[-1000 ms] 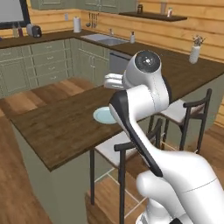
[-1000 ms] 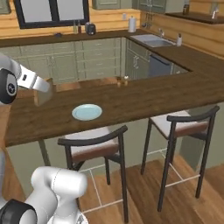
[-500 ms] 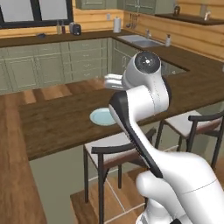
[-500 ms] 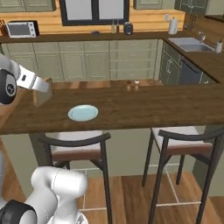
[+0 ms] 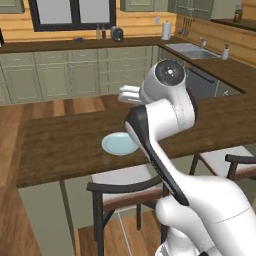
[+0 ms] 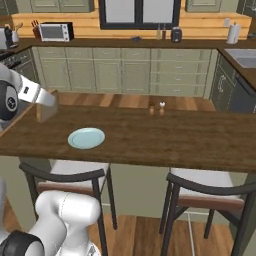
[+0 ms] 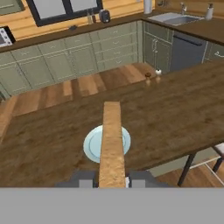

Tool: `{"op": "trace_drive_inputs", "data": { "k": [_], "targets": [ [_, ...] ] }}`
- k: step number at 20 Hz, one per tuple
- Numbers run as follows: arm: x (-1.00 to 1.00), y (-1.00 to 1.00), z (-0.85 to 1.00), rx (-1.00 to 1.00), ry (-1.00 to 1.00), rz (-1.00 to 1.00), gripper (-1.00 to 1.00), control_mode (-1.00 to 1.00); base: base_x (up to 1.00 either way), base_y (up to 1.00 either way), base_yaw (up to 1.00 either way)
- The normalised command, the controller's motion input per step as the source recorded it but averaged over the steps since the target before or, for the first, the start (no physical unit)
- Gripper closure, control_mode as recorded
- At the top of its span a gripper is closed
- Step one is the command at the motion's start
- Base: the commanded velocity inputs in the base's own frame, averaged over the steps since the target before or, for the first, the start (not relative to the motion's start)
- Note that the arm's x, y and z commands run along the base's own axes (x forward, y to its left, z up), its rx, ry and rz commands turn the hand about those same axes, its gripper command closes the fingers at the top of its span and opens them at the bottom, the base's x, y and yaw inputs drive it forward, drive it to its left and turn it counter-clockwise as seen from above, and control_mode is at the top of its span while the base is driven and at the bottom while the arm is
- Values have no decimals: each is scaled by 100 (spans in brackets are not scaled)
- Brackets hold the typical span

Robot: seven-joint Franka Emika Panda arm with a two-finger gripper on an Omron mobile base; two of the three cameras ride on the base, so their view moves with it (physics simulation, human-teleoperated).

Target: Start the toaster. Once the lever pops up, take the bread to the plate on the dining counter.

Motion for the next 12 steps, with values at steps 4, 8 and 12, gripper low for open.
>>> {"op": "trace_drive_inputs", "data": {
  "k": [4, 8, 12],
  "targets": [
    [0, 0, 0, 0, 0, 0, 100, 100, 99, -1, 13],
    [72, -15, -10, 29, 17, 16, 100, -100, 0, 0, 0],
    [83, -45, -39, 34, 15, 26, 100, -100, 0, 0, 0]
  ]
}}
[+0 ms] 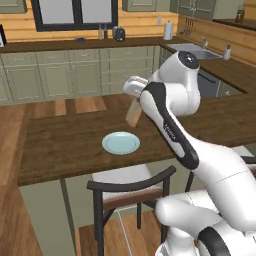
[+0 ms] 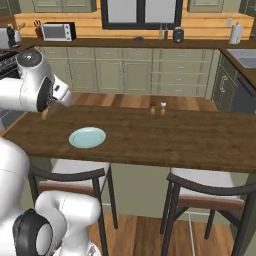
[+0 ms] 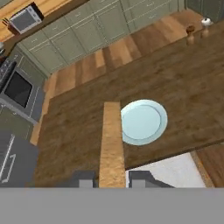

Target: Start the toaster. Once the lever pops up, take the bread to the plate on the dining counter.

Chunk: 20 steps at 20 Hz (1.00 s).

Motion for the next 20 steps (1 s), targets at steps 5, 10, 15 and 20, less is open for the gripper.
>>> {"op": "trace_drive_inputs", "data": {
  "k": [5, 10, 15, 20],
  "targets": [
    [83, -25, -74, 15, 1, 34, 100, -100, 0, 0, 0],
    [86, -8, -83, 1, -1, 34, 100, -100, 0, 0, 0],
    [72, -1, -69, 4, 0, 33, 100, -100, 0, 0, 0],
    [80, 0, -63, 1, 0, 27, 100, -100, 0, 0, 0]
  ]
}}
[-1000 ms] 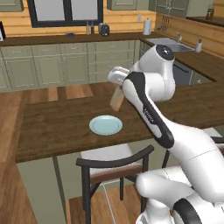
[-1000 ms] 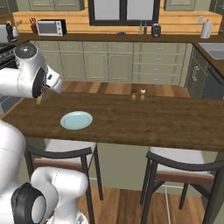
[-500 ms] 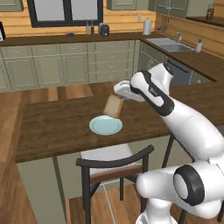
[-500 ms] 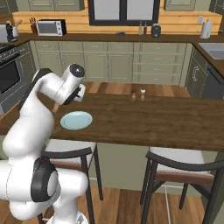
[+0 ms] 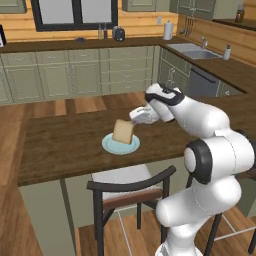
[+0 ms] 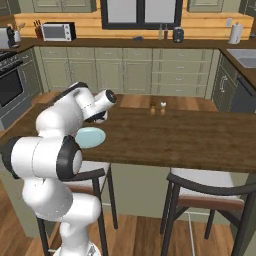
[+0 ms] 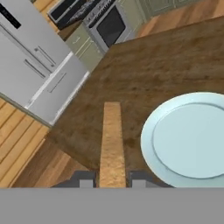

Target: Start the toaster. Once the lever pops up, take the bread to the plate on the dining counter.

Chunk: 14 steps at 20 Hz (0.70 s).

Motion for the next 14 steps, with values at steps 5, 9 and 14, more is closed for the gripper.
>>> {"op": "trace_drive_inputs", "data": {
  "k": [5, 9, 14],
  "targets": [
    [50, 0, -58, 0, -5, 13, 100, -100, 0, 0, 0],
    [17, 2, -37, 0, -13, 0, 100, -100, 0, 0, 0],
    [13, 17, -32, 0, -3, -3, 100, -100, 0, 0, 0]
  ]
}}
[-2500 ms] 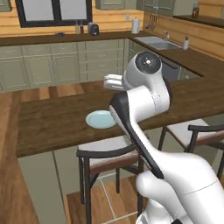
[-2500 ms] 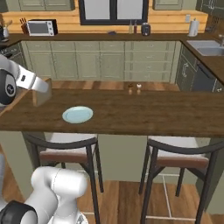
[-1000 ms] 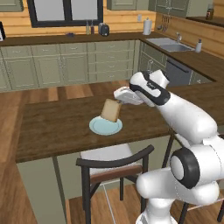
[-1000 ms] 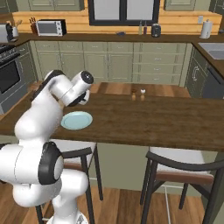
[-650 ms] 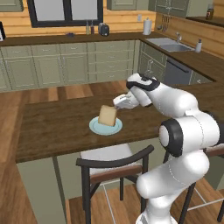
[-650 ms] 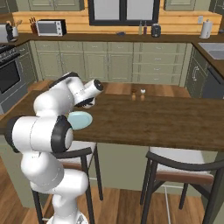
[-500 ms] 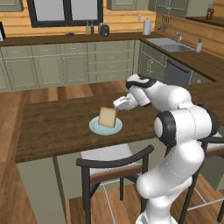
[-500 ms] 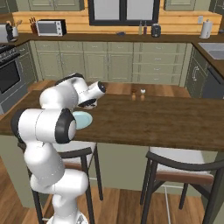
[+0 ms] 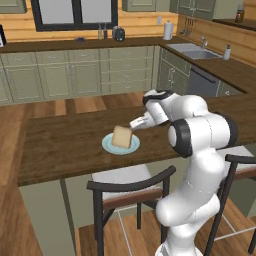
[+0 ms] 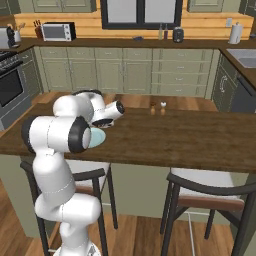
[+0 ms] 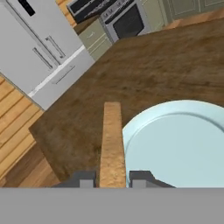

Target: Start the toaster. Once the lever pops up, take the bread to the plate on the dining counter.

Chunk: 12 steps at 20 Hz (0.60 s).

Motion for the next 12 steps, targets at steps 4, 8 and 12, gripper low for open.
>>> {"op": "trace_drive_inputs", "data": {
  "k": [4, 8, 12],
  "targets": [
    [23, 18, -25, 0, 0, -7, 100, -100, 0, 0, 0],
    [32, 5, -18, 0, 0, -6, 100, -100, 0, 0, 0],
    [23, 0, -23, 0, 0, -5, 100, -100, 0, 0, 0]
  ]
}}
